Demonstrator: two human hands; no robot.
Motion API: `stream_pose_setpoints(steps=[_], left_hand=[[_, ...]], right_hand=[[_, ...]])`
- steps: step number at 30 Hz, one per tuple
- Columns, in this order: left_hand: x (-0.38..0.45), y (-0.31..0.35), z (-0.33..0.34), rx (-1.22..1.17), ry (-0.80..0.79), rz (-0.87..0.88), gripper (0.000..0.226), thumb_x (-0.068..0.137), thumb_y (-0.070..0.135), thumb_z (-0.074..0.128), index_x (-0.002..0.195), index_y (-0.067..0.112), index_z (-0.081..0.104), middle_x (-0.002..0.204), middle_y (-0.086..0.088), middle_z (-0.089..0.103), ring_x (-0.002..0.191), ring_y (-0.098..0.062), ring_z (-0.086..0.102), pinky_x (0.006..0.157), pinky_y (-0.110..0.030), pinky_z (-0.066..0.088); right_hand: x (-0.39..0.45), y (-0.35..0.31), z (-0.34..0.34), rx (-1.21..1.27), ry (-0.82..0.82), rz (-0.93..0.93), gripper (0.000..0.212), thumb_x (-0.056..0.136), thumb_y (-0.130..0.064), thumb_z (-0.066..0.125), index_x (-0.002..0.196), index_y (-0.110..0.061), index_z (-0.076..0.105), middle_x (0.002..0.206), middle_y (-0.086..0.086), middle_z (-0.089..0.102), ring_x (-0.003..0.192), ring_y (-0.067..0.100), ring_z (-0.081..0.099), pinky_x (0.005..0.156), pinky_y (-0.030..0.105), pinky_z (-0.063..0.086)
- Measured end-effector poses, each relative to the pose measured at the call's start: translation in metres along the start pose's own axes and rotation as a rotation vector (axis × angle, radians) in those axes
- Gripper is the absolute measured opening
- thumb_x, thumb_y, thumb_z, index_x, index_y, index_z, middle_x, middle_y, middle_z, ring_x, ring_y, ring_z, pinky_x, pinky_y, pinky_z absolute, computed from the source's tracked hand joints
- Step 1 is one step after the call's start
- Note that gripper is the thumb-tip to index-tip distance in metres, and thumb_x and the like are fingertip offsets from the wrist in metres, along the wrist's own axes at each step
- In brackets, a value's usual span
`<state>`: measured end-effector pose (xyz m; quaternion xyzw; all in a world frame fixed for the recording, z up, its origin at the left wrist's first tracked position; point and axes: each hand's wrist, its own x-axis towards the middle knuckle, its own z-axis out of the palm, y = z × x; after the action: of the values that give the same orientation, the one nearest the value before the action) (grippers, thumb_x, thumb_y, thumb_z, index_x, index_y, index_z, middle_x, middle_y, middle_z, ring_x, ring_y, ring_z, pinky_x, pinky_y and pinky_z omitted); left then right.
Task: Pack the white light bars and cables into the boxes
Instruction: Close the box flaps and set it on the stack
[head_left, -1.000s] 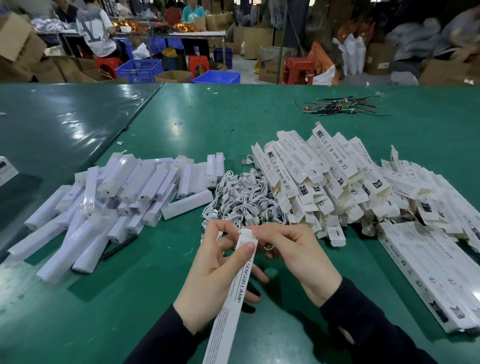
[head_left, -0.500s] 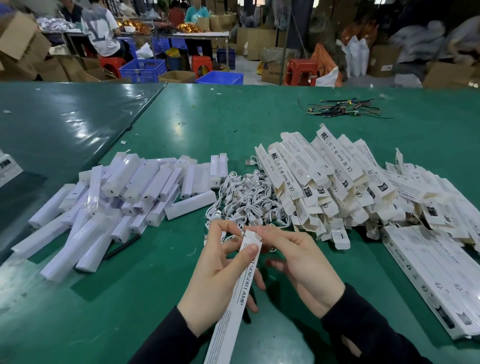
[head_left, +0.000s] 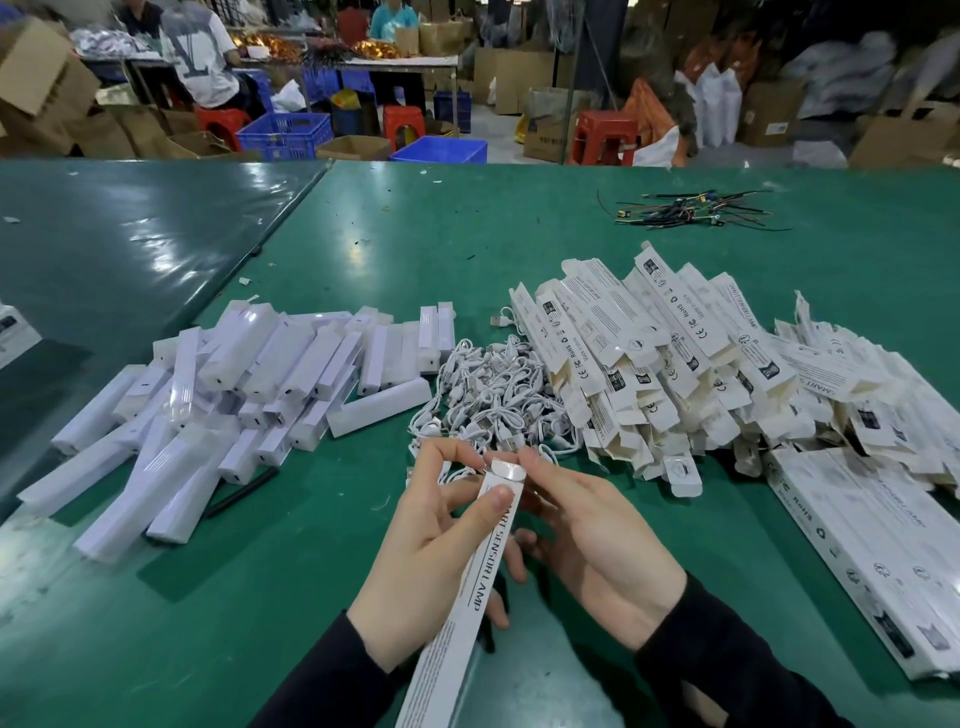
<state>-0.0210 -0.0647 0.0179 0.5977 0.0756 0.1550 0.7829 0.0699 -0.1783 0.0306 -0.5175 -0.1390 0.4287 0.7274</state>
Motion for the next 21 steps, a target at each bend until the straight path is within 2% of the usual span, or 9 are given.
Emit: stream_pose_setpoints(steps=[4, 7, 12, 14, 17, 19, 21], left_hand=[[0.0, 0.0, 0.001, 0.006, -0.003, 0.007, 0.03, 0.086, 0.021, 0.06, 0.105, 0.015, 0.038, 0.071, -0.009, 0.064, 0.044, -0.027, 0.059, 0.034, -0.032, 0.049], [0.0, 0.002, -0.001, 0.001, -0.006, 0.004, 0.027, 0.085, 0.023, 0.062, 0.103, 0.019, 0.041, 0.073, -0.007, 0.064, 0.049, -0.03, 0.06, 0.036, -0.035, 0.05], [0.0, 0.003, 0.0, 0.001, -0.013, -0.009, 0.031, 0.089, 0.024, 0.062, 0.106, 0.016, 0.037, 0.072, -0.008, 0.066, 0.042, -0.025, 0.058, 0.034, -0.029, 0.047], [0.0, 0.003, 0.001, -0.001, -0.005, -0.011, 0.032, 0.088, 0.026, 0.062, 0.106, 0.016, 0.037, 0.072, -0.008, 0.066, 0.042, -0.025, 0.058, 0.034, -0.029, 0.047], [0.0, 0.005, -0.001, -0.038, 0.007, -0.021, 0.026, 0.085, 0.024, 0.062, 0.099, 0.022, 0.04, 0.073, -0.009, 0.064, 0.044, -0.028, 0.058, 0.035, -0.031, 0.048], [0.0, 0.004, -0.002, -0.069, 0.002, -0.027, 0.02, 0.085, 0.023, 0.062, 0.093, 0.026, 0.044, 0.076, -0.007, 0.063, 0.047, -0.031, 0.058, 0.036, -0.034, 0.049], [-0.001, 0.003, -0.004, -0.078, 0.0, -0.026, 0.017, 0.086, 0.022, 0.062, 0.092, 0.029, 0.047, 0.076, -0.006, 0.062, 0.048, -0.031, 0.058, 0.036, -0.034, 0.049]], right_hand=[[-0.001, -0.001, 0.0, 0.034, -0.015, 0.023, 0.035, 0.089, -0.038, 0.061, 0.1, -0.009, 0.076, 0.073, 0.008, 0.067, 0.05, 0.02, 0.049, 0.047, 0.028, 0.044], [-0.001, -0.002, 0.001, -0.047, -0.03, -0.052, 0.039, 0.083, -0.04, 0.065, 0.103, -0.009, 0.076, 0.077, 0.012, 0.067, 0.049, 0.022, 0.047, 0.05, 0.027, 0.043], [-0.003, -0.003, 0.002, -0.071, 0.004, -0.053, 0.038, 0.082, -0.041, 0.063, 0.104, -0.013, 0.077, 0.076, 0.01, 0.068, 0.05, 0.02, 0.047, 0.05, 0.024, 0.041], [-0.005, -0.003, 0.004, -0.126, 0.018, -0.077, 0.03, 0.087, -0.037, 0.061, 0.102, -0.016, 0.078, 0.078, 0.009, 0.07, 0.052, 0.018, 0.052, 0.052, 0.022, 0.043], [-0.004, 0.004, 0.004, -0.368, 0.13, -0.366, 0.019, 0.094, -0.018, 0.062, 0.092, -0.02, 0.081, 0.086, -0.001, 0.073, 0.073, 0.007, 0.065, 0.065, 0.014, 0.047], [-0.004, 0.008, 0.002, -0.615, 0.228, -0.575, 0.018, 0.092, -0.027, 0.063, 0.09, -0.026, 0.08, 0.088, -0.01, 0.07, 0.093, 0.01, 0.064, 0.078, 0.016, 0.046], [-0.006, 0.009, 0.0, -0.811, 0.249, -0.692, 0.026, 0.09, -0.037, 0.055, 0.094, -0.029, 0.079, 0.09, -0.014, 0.067, 0.099, 0.014, 0.06, 0.084, 0.016, 0.044]])
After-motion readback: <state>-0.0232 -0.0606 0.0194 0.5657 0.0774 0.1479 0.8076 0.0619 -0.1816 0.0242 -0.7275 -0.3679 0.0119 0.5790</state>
